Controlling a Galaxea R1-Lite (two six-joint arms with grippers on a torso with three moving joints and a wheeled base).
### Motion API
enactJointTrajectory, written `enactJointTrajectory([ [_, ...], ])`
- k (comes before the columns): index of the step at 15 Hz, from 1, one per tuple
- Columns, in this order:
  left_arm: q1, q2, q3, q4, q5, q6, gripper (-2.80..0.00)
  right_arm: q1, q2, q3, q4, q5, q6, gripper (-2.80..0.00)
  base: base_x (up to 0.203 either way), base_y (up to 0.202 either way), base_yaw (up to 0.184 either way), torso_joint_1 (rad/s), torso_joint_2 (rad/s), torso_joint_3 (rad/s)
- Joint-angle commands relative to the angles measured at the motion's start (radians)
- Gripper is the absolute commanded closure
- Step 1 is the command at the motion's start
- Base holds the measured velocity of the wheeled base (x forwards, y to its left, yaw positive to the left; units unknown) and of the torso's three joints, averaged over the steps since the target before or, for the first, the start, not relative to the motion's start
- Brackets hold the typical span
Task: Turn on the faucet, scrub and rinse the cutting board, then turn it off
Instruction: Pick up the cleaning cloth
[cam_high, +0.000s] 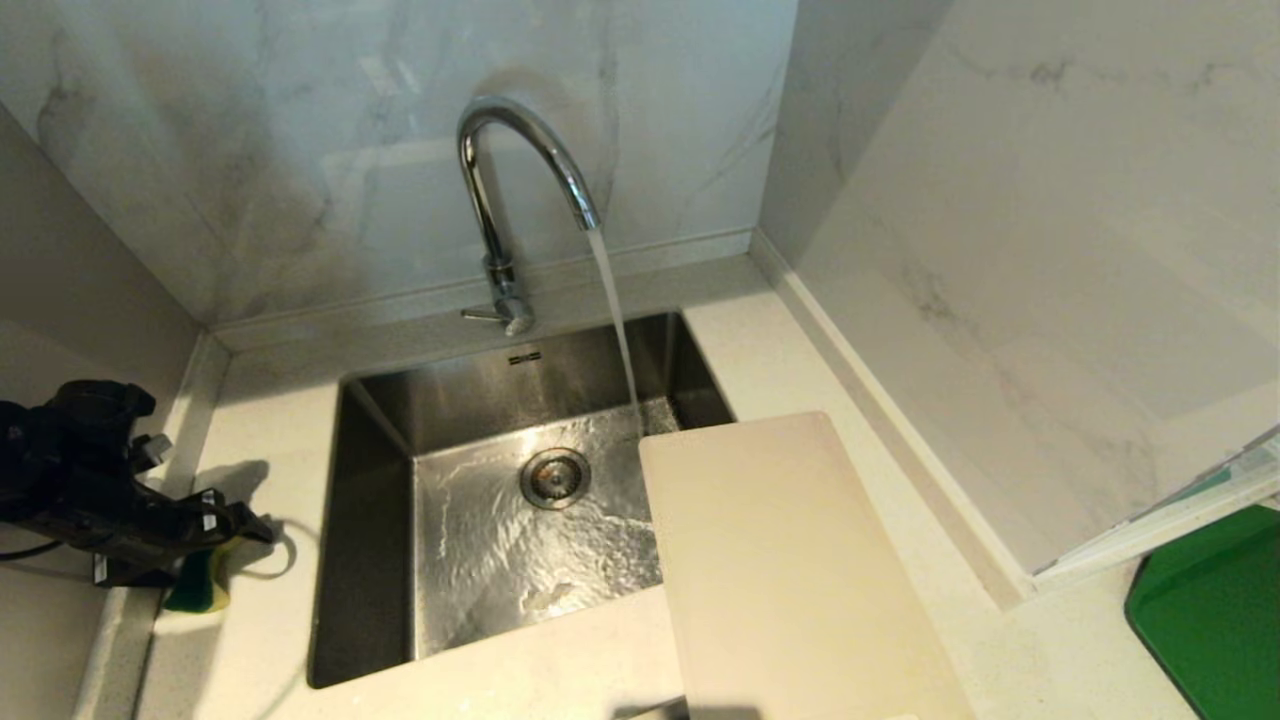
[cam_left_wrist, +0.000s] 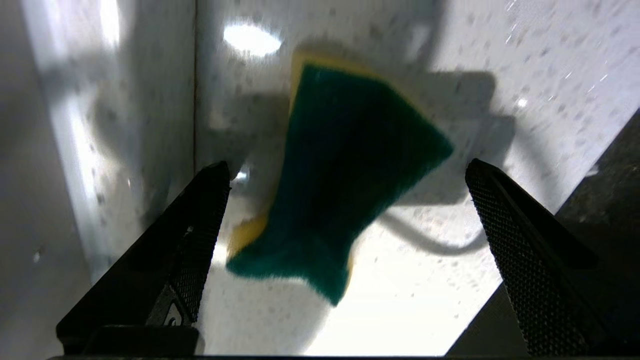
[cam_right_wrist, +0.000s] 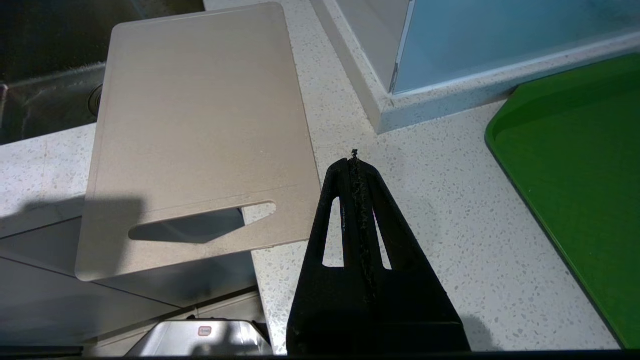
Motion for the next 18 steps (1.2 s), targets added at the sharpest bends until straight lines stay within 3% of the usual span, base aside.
enactJointTrajectory([
  [1, 0.005, 0.009, 0.002, -0.01, 0.004, 0.001, -2.8, 0.0, 0.0, 0.001, 0.0, 0.0, 0.0, 0.0, 0.0, 0.0, 0.0, 0.0, 0.0, 0.0],
  [8, -0.004, -0.002, 0.054, -0.059, -0.042, 0.004, -2.8, 0.0, 0.0, 0.002, 0.0, 0.0, 0.0, 0.0, 0.0, 0.0, 0.0, 0.0, 0.0, 0.0],
  [9, -0.004, 0.003, 0.057, -0.073, -0.044, 0.004, 0.0, 0.0, 0.0, 0.002, 0.0, 0.0, 0.0, 0.0, 0.0, 0.0, 0.0, 0.0, 0.0, 0.0],
  [18, -0.007, 0.003, 0.06, -0.075, -0.068, 0.0, 0.0, 0.0, 0.0, 0.001, 0.0, 0.0, 0.0, 0.0, 0.0, 0.0, 0.0, 0.0, 0.0, 0.0],
])
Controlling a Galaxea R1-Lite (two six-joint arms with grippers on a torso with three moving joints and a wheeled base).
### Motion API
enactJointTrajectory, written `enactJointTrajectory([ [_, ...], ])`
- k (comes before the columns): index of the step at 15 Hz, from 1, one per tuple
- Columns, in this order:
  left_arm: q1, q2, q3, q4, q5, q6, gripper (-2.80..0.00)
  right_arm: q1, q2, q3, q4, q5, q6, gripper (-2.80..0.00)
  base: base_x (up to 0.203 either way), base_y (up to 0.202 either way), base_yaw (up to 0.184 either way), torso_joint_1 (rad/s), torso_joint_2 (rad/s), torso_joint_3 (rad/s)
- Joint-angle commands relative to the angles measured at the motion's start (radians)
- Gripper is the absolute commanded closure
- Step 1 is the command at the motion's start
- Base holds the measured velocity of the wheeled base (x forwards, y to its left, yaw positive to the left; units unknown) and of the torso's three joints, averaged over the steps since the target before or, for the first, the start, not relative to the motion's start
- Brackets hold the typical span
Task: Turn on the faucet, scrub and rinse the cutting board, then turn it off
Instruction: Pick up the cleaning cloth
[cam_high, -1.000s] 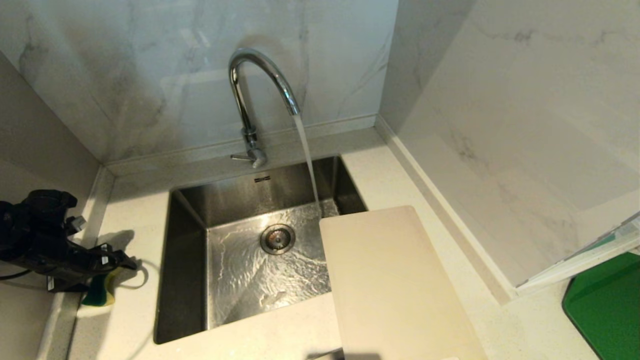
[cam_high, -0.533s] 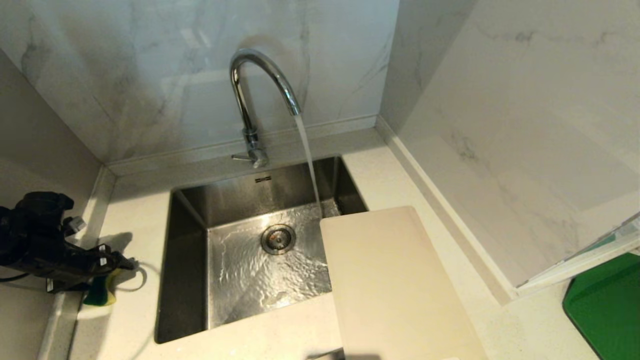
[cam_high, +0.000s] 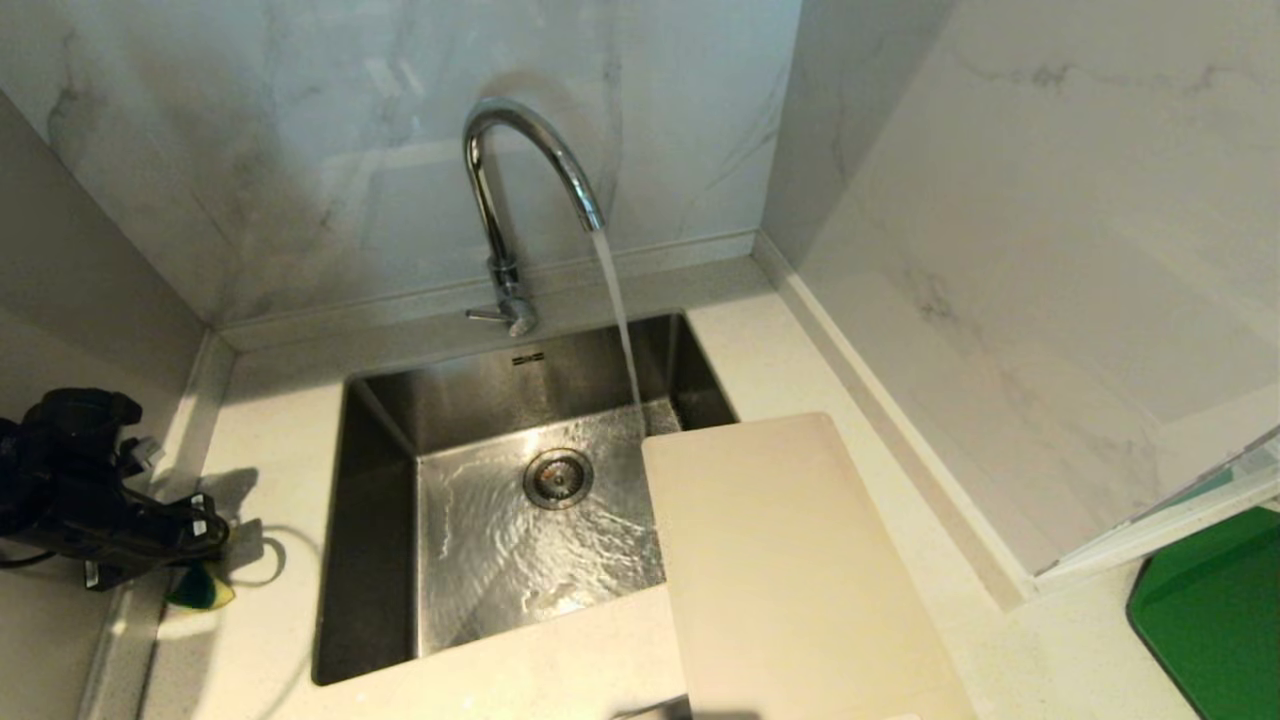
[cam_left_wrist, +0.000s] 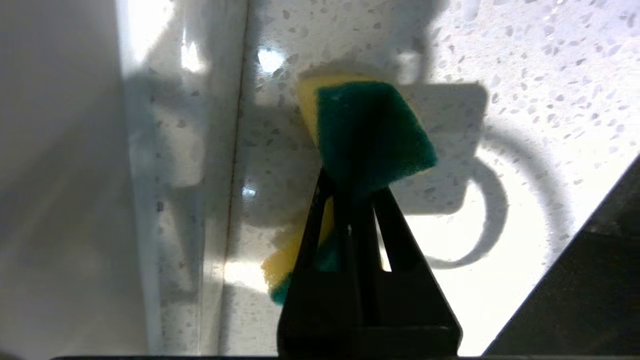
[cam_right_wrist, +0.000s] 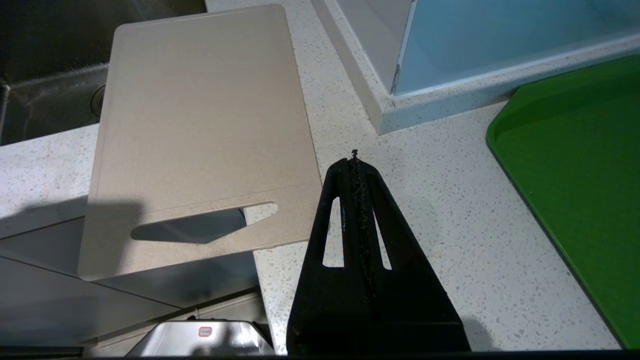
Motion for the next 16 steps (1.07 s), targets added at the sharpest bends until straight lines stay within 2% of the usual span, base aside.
enactJointTrajectory([
  [1, -0.012, -0.005, -0.004, 0.003, -0.017, -0.005, 0.0, -0.001, 0.0, 0.001, 0.0, 0.0, 0.0, 0.0, 0.0, 0.0, 0.0, 0.0, 0.0, 0.0],
  [9, -0.13, -0.091, -0.046, 0.017, -0.019, -0.079, 0.0, 0.0, 0.0, 0.001, 0.0, 0.0, 0.0, 0.0, 0.0, 0.0, 0.0, 0.0, 0.0, 0.0],
  [14, -0.227, -0.176, -0.193, 0.165, -0.019, -0.084, 0.0, -0.001, 0.0, 0.001, 0.0, 0.0, 0.0, 0.0, 0.0, 0.0, 0.0, 0.0, 0.0, 0.0],
  [16, -0.269, -0.211, -0.211, 0.205, -0.018, -0.081, 0.0, 0.0, 0.0, 0.002, 0.0, 0.0, -0.001, 0.0, 0.0, 0.0, 0.0, 0.0, 0.0, 0.0],
])
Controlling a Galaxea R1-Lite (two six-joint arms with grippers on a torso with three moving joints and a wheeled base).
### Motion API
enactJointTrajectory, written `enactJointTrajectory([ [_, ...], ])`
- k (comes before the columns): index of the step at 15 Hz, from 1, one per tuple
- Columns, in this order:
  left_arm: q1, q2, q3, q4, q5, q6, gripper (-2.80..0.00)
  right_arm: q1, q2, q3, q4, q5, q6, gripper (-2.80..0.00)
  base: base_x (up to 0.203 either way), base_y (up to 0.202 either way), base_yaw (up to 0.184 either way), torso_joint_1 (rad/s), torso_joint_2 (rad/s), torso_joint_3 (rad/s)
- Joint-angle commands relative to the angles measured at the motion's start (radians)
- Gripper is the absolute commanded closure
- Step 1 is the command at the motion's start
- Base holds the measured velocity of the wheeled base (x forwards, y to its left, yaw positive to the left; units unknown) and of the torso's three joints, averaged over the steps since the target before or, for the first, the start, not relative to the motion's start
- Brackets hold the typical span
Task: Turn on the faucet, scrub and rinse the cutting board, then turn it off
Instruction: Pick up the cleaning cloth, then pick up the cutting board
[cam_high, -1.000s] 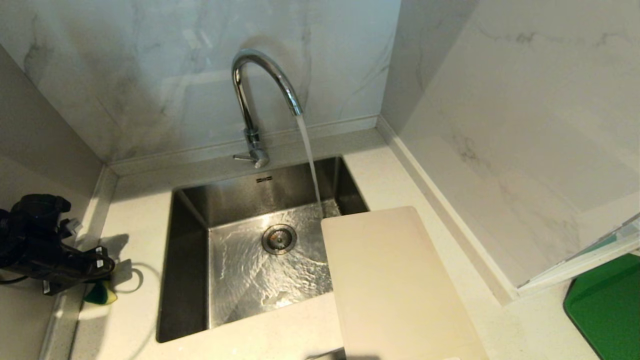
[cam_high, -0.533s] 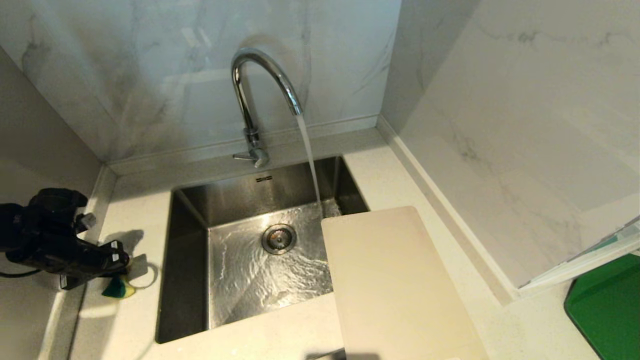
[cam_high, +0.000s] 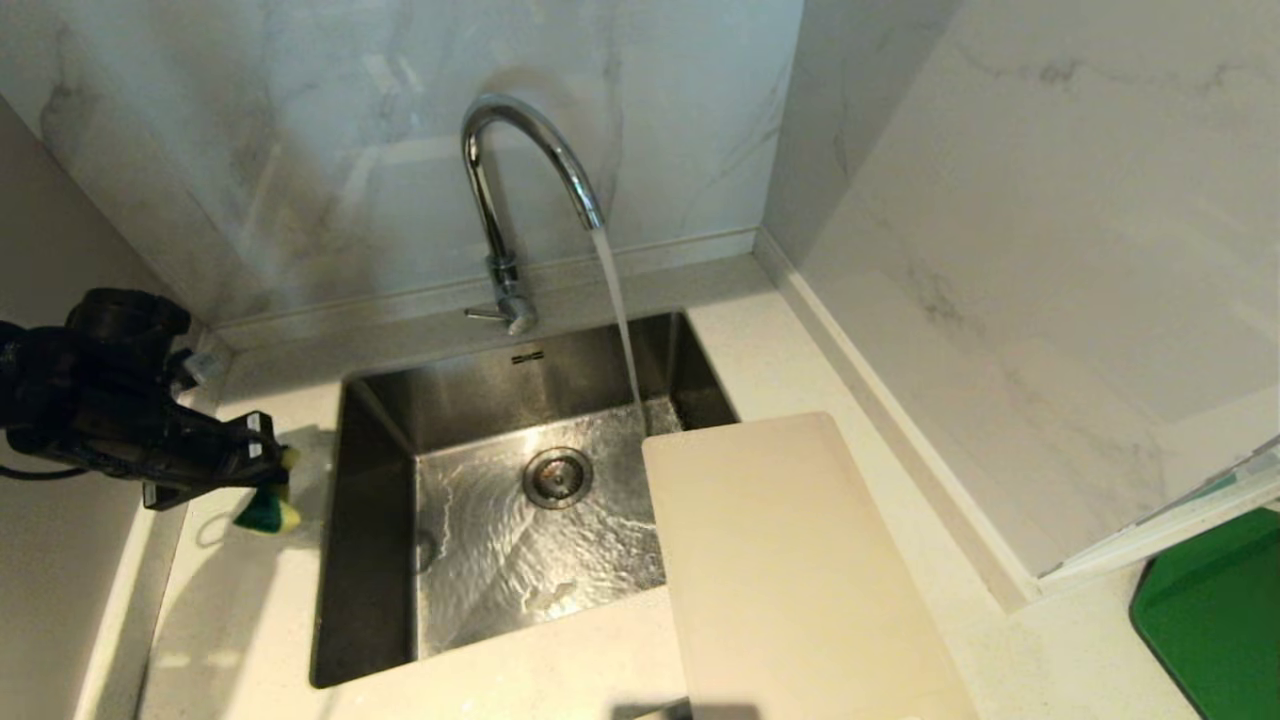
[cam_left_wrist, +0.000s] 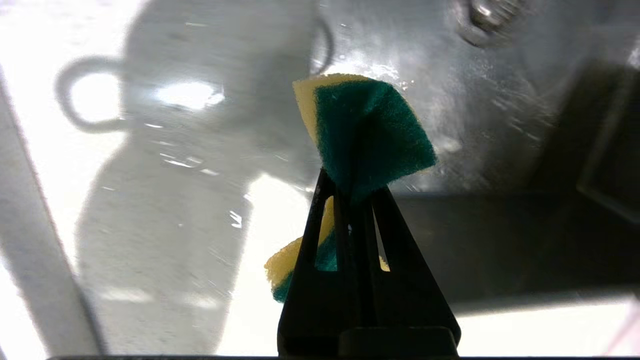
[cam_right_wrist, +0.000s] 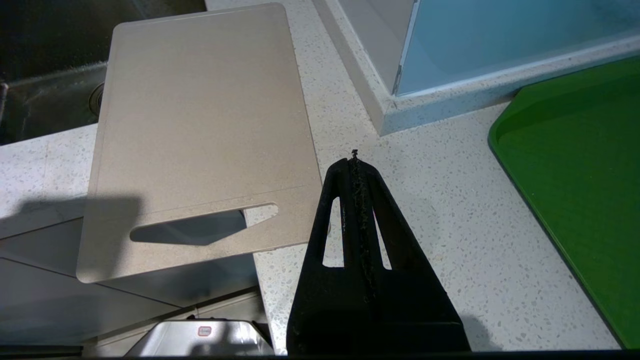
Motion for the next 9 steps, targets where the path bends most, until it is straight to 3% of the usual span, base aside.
enactJointTrajectory([
  [1, -0.048, -0.068, -0.023, 0.021, 0.001, -0.002, 0.0, 0.001, 0.0, 0.002, 0.0, 0.0, 0.0, 0.0, 0.0, 0.0, 0.0, 0.0, 0.0, 0.0],
  [9, -0.062, -0.237, -0.094, 0.108, 0.012, 0.017, 0.0, 0.001, 0.0, 0.001, 0.0, 0.0, 0.001, 0.0, 0.0, 0.0, 0.0, 0.0, 0.0, 0.0],
])
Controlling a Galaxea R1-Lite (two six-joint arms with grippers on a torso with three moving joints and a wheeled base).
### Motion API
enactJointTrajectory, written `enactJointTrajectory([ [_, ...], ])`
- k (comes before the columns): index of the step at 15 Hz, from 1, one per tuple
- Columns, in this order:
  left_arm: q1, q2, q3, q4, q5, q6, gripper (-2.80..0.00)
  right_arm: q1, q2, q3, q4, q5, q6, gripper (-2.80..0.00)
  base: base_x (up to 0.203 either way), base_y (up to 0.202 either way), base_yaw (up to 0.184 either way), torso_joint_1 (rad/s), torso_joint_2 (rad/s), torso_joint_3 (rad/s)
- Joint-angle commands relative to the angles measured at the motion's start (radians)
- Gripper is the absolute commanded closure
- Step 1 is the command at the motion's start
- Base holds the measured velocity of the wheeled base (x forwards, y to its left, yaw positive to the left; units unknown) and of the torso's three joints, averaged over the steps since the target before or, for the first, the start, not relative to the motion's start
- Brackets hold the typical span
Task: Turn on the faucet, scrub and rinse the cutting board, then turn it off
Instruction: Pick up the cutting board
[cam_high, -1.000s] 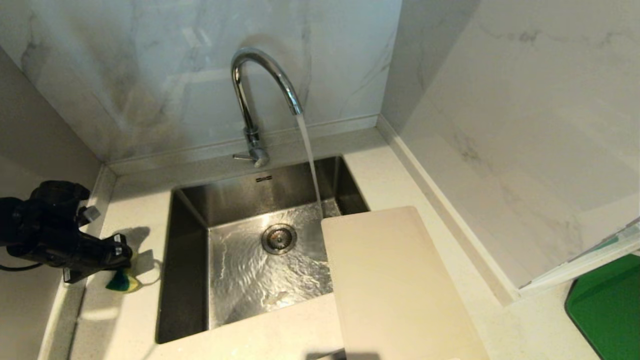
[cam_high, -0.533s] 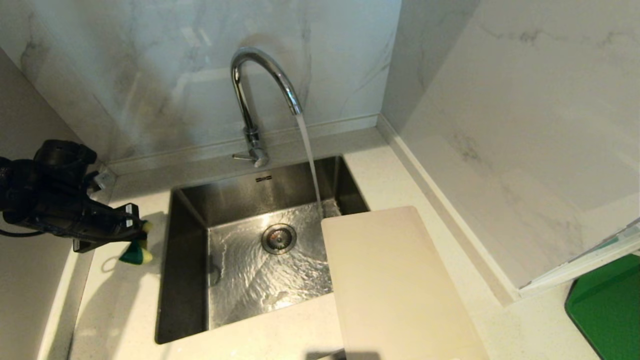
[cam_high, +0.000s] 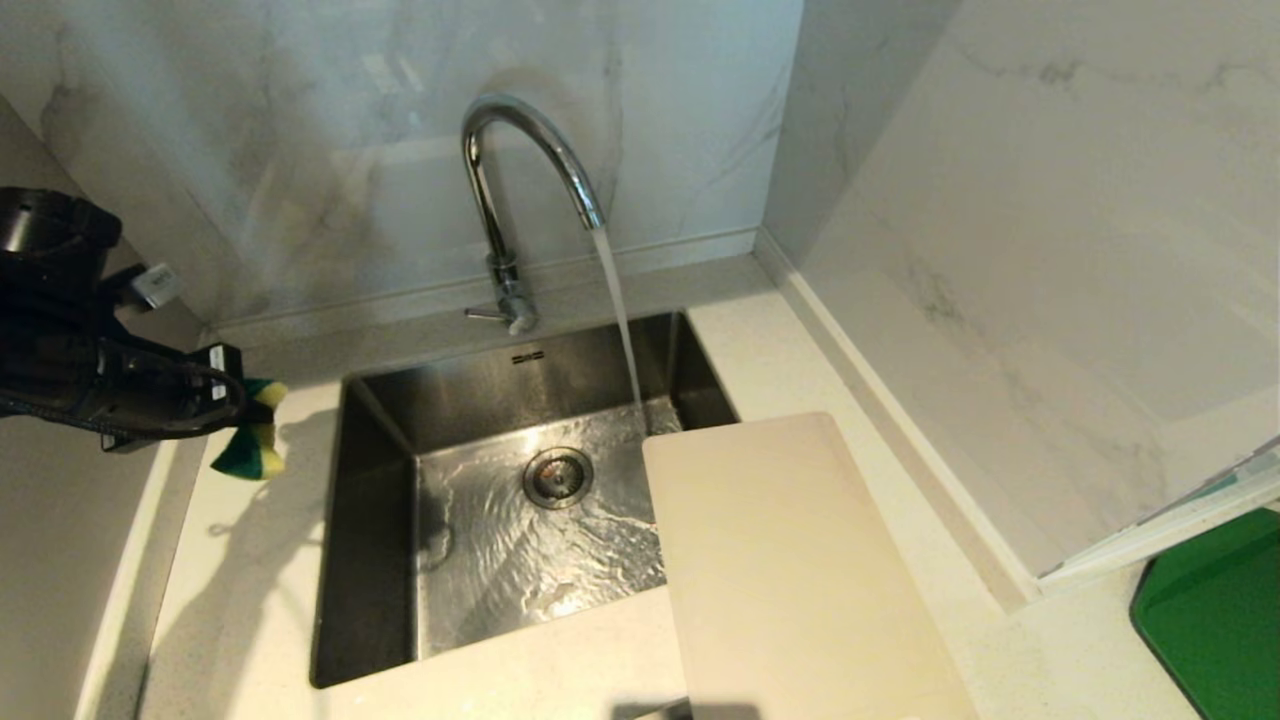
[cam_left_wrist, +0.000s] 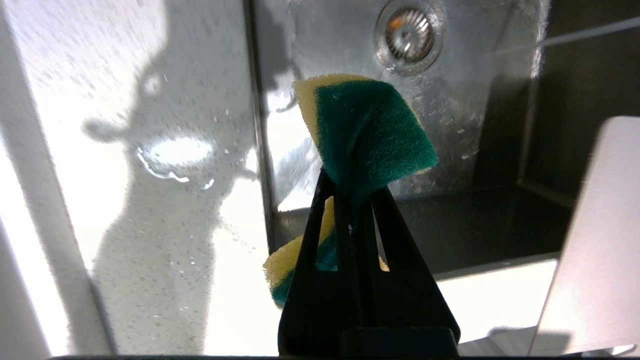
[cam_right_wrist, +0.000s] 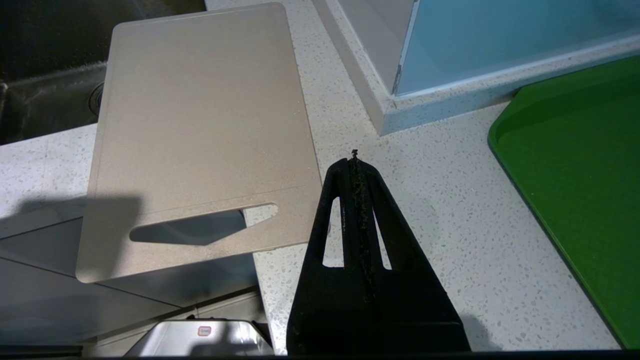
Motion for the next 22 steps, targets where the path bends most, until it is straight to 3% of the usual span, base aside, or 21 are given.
enactJointTrajectory([
  [1, 0.003, -0.09, 0.001, 0.004, 0.0, 0.02, 0.0, 0.0, 0.0, 0.002, 0.0, 0.001, 0.0, 0.0, 0.0, 0.0, 0.0, 0.0, 0.0, 0.0],
  [17, 0.082, -0.457, -0.018, -0.008, 0.013, 0.111, 0.0, 0.001, 0.0, 0.002, 0.0, 0.001, 0.001, 0.0, 0.0, 0.0, 0.0, 0.0, 0.0, 0.0],
  [19, 0.104, -0.485, 0.007, -0.068, 0.012, 0.129, 0.0, 0.001, 0.0, 0.002, 0.0, 0.001, 0.0, 0.0, 0.0, 0.0, 0.0, 0.0, 0.0, 0.0],
  [22, 0.111, -0.549, 0.142, -0.215, 0.011, 0.171, 0.0, 0.001, 0.0, 0.002, 0.0, 0.001, 0.001, 0.0, 0.0, 0.0, 0.0, 0.0, 0.0, 0.0],
])
